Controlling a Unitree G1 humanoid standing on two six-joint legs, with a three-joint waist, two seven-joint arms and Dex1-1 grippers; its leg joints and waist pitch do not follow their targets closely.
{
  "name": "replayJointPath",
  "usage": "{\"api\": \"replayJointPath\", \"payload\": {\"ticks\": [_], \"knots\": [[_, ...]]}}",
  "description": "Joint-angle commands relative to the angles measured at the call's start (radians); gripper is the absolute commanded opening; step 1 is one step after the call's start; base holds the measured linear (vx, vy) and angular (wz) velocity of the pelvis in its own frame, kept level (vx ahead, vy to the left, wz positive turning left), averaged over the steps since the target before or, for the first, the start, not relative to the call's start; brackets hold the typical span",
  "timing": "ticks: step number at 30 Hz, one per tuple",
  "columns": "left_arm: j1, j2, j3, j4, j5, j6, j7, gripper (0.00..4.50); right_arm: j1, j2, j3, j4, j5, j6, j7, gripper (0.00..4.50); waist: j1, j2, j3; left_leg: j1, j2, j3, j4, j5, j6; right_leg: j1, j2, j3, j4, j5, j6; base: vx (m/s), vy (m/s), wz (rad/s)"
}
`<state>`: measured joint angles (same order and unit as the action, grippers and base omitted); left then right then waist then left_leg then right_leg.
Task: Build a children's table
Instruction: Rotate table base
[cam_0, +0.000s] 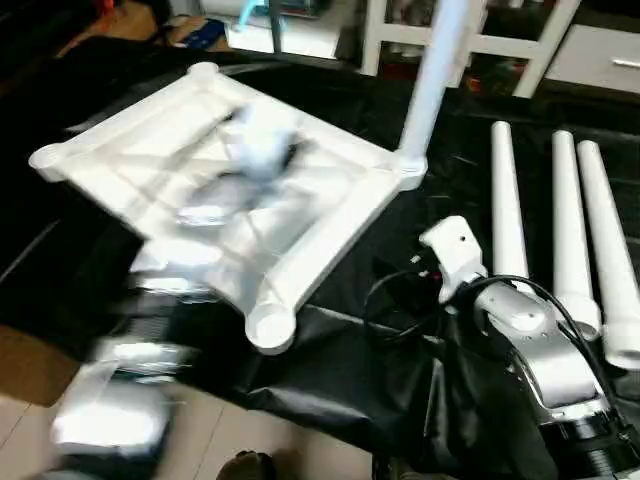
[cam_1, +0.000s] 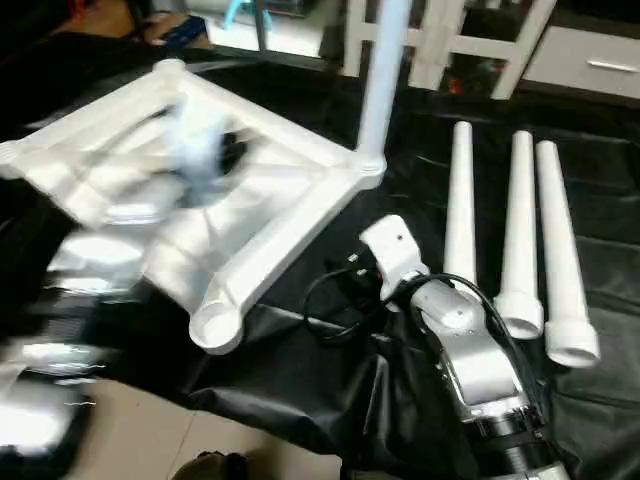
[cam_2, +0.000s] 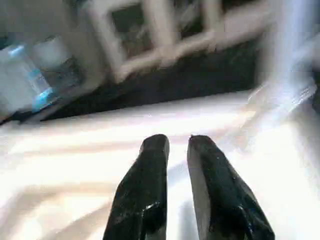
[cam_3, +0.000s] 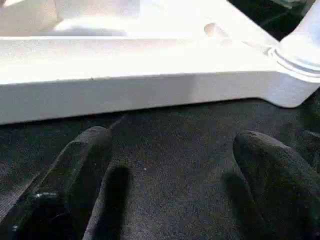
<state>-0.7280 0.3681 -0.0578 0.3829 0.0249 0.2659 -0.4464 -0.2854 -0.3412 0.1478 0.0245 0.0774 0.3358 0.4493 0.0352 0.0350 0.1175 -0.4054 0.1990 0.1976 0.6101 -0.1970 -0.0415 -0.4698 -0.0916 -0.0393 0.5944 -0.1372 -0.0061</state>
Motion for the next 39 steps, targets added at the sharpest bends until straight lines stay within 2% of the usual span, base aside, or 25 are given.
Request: {"api": "replayJointPath", "payload": {"ticks": [1,2,3,4,5,6,7,8,9,10,11,13,14,17,18,19,20,21,26,27,28,31,36,37,39], "knots": [[0.043,0.111,0.008,-0.015,0.036,0.040,-0.086,0.86,-0.029,0.009,0.019,0.030,-0.010,-0.005,0.014,4.29,0.004,-0.007,-0.081,0.027,0.014,-0.010,-0.063,-0.011,0.138,0.077,-0.027,0.021,-0.038,-0.070,-0.261,0.000,0.000,0.00],[0.050,0.131,0.014,-0.017,0.036,0.047,-0.096,0.86,-0.036,0.011,0.023,0.039,-0.015,-0.008,0.016,4.29,-0.001,-0.006,-0.079,0.024,0.013,-0.010,-0.066,-0.019,0.127,0.078,-0.025,0.021,-0.037,-0.076,-0.261,0.000,0.000,0.00],[0.079,0.214,0.034,-0.032,0.028,0.077,-0.141,0.86,-0.066,0.018,0.037,0.081,-0.033,-0.017,0.019,4.29,0.003,-0.005,-0.079,0.035,0.015,-0.008,-0.067,-0.044,0.104,0.072,-0.025,0.022,-0.039,-0.085,-0.264,0.000,0.000,0.00],[0.089,0.239,0.038,-0.038,0.025,0.086,-0.155,0.86,-0.076,0.020,0.041,0.095,-0.039,-0.019,0.019,4.29,-0.001,-0.005,-0.078,0.029,0.014,-0.009,-0.071,-0.053,0.095,0.075,-0.026,0.022,-0.037,-0.093,-0.266,0.000,0.000,0.00],[0.092,0.249,0.040,-0.040,0.023,0.090,-0.161,0.86,-0.080,0.021,0.043,0.101,-0.041,-0.020,0.019,4.29,0.002,0.001,-0.076,0.038,0.016,-0.006,-0.072,-0.083,0.073,0.069,-0.025,0.023,-0.041,-0.108,-0.266,0.000,0.000,0.00],[0.114,0.287,0.058,-0.060,0.008,0.111,-0.192,0.86,-0.101,0.024,0.051,0.133,-0.053,-0.030,0.016,4.29,0.003,-0.008,-0.076,0.040,0.016,-0.003,-0.075,-0.100,0.055,0.070,-0.026,0.026,-0.042,-0.110,-0.268,0.000,0.000,0.00],[0.136,0.323,0.070,-0.078,-0.009,0.125,-0.227,0.86,-0.122,0.028,0.056,0.163,-0.062,-0.034,0.011,4.29,0.004,-0.005,-0.073,0.039,0.016,-0.003,-0.077,-0.108,0.050,0.069,-0.025,0.027,-0.041,-0.116,-0.269,0.000,0.000,0.00],[0.162,0.355,0.080,-0.098,-0.023,0.139,-0.263,0.86,-0.144,0.034,0.058,0.195,-0.069,-0.038,0.006,4.29,0.006,-0.007,-0.073,0.042,0.016,-0.002,-0.078,-0.114,0.045,0.068,-0.025,0.027,-0.043,-0.118,-0.267,0.000,0.000,0.00],[0.191,0.385,0.087,-0.119,-0.037,0.151,-0.301,0.86,-0.166,0.042,0.059,0.228,-0.076,-0.041,-0.004,4.29,0.006,-0.009,-0.070,0.038,0.016,-0.002,-0.082,-0.119,0.030,0.069,-0.027,0.028,-0.041,-0.129,-0.265,0.000,0.000,0.00],[0.195,0.389,0.088,-0.122,-0.039,0.152,-0.306,0.86,-0.169,0.043,0.059,0.233,-0.077,-0.041,-0.005,4.29,0.010,-0.005,-0.072,0.044,0.019,-0.004,-0.080,-0.119,0.023,0.066,-0.031,0.029,-0.038,-0.123,-0.266,0.000,0.000,0.00],[0.210,0.396,0.091,-0.131,-0.046,0.160,-0.319,0.86,-0.182,0.050,0.057,0.253,-0.078,-0.040,-0.013,4.29,0.009,-0.004,-0.069,0.044,0.018,-0.001,-0.082,-0.116,0.017,0.064,-0.026,0.029,-0.038,-0.115,-0.264,0.000,0.000,0.00],[0.253,0.420,0.068,-0.162,-0.054,0.179,-0.358,0.86,-0.230,0.076,0.061,0.336,-0.093,-0.052,-0.035,4.29,0.014,-0.007,-0.073,0.044,0.016,0.000,-0.079,-0.093,0.013,0.067,-0.027,0.030,-0.032,-0.076,-0.268,0.000,0.000,0.00],[0.253,0.420,0.068,-0.162,-0.054,0.179,-0.358,0.86,-0.230,0.076,0.061,0.336,-0.093,-0.052,-0.035,4.29,0.013,-0.008,-0.073,0.038,0.014,-0.001,-0.081,-0.083,0.015,0.071,-0.027,0.030,-0.030,-0.067,-0.271,0.000,0.000,0.00],[0.286,0.415,0.031,-0.186,-0.056,0.192,-0.385,0.86,-0.271,0.104,0.061,0.407,-0.106,-0.069,-0.056,4.29,0.018,-0.012,-0.071,0.037,0.013,0.000,-0.080,-0.082,0.018,0.071,-0.028,0.032,-0.031,-0.056,-0.272,0.000,0.000,0.00],[0.302,0.406,0.012,-0.202,-0.057,0.206,-0.392,0.86,-0.286,0.116,0.063,0.432,-0.108,-0.073,-0.062,4.29,0.017,-0.012,-0.069,0.034,0.013,-0.001,-0.082,-0.091,0.015,0.074,-0.029,0.032,-0.031,-0.070,-0.270,0.000,0.000,0.00],[0.334,0.385,-0.040,-0.236,-0.050,0.232,-0.407,0.86,-0.323,0.138,0.066,0.495,-0.116,-0.089,-0.082,4.29,0.016,-0.012,-0.071,0.036,0.014,-0.001,-0.081,-0.096,0.014,0.073,-0.031,0.033,-0.031,-0.075,-0.270,0.000,0.000,0.00],[0.344,0.379,-0.058,-0.249,-0.047,0.243,-0.412,0.86,-0.334,0.144,0.067,0.514,-0.118,-0.097,-0.088,4.29,0.011,-0.010,-0.065,0.031,0.015,-0.003,-0.085,-0.115,0.009,0.072,-0.032,0.033,-0.034,-0.107,-0.270,0.000,0.000,0.00],[0.350,0.377,-0.067,-0.257,-0.045,0.249,-0.415,0.86,-0.340,0.147,0.067,0.525,-0.119,-0.102,-0.092,4.29,0.011,-0.010,-0.063,0.036,0.015,-0.001,-0.085,-0.139,0.000,0.070,-0.032,0.033,-0.041,-0.134,-0.266,0.000,0.000,0.00],[0.390,0.349,-0.138,-0.339,-0.048,0.288,-0.451,0.86,-0.403,0.169,0.038,0.621,-0.122,-0.142,-0.132,4.29,0.002,-0.007,-0.056,0.033,0.015,-0.004,-0.090,-0.189,-0.019,0.068,-0.030,0.035,-0.046,-0.192,-0.247,0.000,0.000,0.00],[0.393,0.347,-0.146,-0.347,-0.048,0.290,-0.455,0.86,-0.411,0.170,0.035,0.632,-0.124,-0.149,-0.140,4.29,0.002,-0.006,-0.056,0.037,0.016,-0.004,-0.090,-0.201,-0.025,0.066,-0.031,0.034,-0.048,-0.195,-0.248,0.000,0.000,0.00],[0.393,0.346,-0.147,-0.348,-0.048,0.291,-0.455,0.86,-0.413,0.169,0.034,0.635,-0.125,-0.150,-0.141,4.29,0.000,-0.008,-0.053,0.033,0.014,-0.004,-0.091,-0.206,-0.025,0.068,-0.029,0.034,-0.048,-0.197,-0.246,0.000,0.000,0.00],[0.391,0.313,-0.166,-0.381,-0.055,0.308,-0.443,0.86,-0.447,0.163,0.012,0.682,-0.128,-0.178,-0.155,4.29,-0.001,-0.011,-0.052,0.035,0.012,-0.004,-0.091,-0.213,-0.027,0.069,-0.027,0.034,-0.050,-0.214,-0.236,0.000,0.000,0.00],[0.378,0.264,-0.180,-0.427,-0.079,0.335,-0.434,0.86,-0.450,0.127,-0.014,0.685,-0.121,-0.191,-0.149,4.29,0.004,-0.011,-0.056,0.034,0.013,-0.002,-0.088,-0.170,-0.013,0.071,-0.023,0.033,-0.043,-0.159,-0.248,0.000,0.000,0.00],[0.376,0.255,-0.183,-0.437,-0.083,0.337,-0.434,0.86,-0.445,0.114,-0.019,0.681,-0.119,-0.193,-0.145,4.29,0.005,-0.007,-0.057,0.035,0.013,-0.002,-0.087,-0.165,-0.011,0.071,-0.023,0.033,-0.042,-0.149,-0.252,0.000,0.000,0.00],[0.374,0.241,-0.186,-0.461,-0.096,0.339,-0.442,0.86,-0.435,0.088,-0.032,0.670,-0.112,-0.193,-0.139,4.29,0.007,-0.010,-0.060,0.034,0.011,-0.001,-0.084,-0.140,0.001,0.075,-0.021,0.031,-0.038,-0.103,-0.264,0.000,0.000,0.00]]}}
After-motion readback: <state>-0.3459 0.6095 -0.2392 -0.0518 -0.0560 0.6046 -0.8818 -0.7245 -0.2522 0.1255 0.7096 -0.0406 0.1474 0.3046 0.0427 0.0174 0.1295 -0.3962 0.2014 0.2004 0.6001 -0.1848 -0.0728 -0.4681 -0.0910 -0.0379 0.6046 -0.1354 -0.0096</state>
